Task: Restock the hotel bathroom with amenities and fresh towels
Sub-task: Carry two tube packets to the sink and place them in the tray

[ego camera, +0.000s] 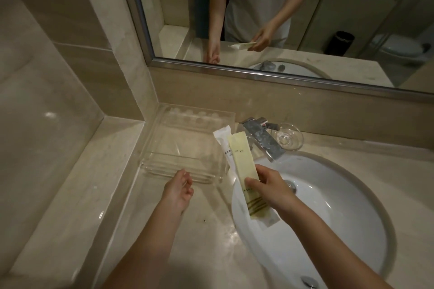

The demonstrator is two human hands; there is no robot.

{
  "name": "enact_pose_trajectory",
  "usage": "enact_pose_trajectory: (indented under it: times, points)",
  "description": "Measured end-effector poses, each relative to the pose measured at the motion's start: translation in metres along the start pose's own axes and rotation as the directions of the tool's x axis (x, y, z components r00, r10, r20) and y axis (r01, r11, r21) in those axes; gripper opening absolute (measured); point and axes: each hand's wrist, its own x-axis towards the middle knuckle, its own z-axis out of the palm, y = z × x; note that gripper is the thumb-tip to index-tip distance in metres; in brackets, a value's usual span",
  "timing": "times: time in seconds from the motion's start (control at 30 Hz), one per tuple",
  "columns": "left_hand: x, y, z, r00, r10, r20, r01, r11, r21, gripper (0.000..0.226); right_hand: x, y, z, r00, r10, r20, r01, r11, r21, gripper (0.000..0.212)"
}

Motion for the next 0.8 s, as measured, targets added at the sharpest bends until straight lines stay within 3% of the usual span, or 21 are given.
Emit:
enact_pose_trajectory:
  times: [0.53,0.8]
  points:
    - [-0.059,-0.054,-0.063,0.998,-0.05,-0.023,0.047,0.991,-0.126,0.011,-0.021,0.016,0.027,0.995,-0.004,0.1,0.005,1.0,-0.002,0.025]
    - [-0.082,-0.054,-0.075,0.995,-0.099,0.004,0.099,0.994,-0.036,0.012,-0.023,0.023,0.04,0.99,0.004,0.139,-0.002,1.0,-0.019,0.028]
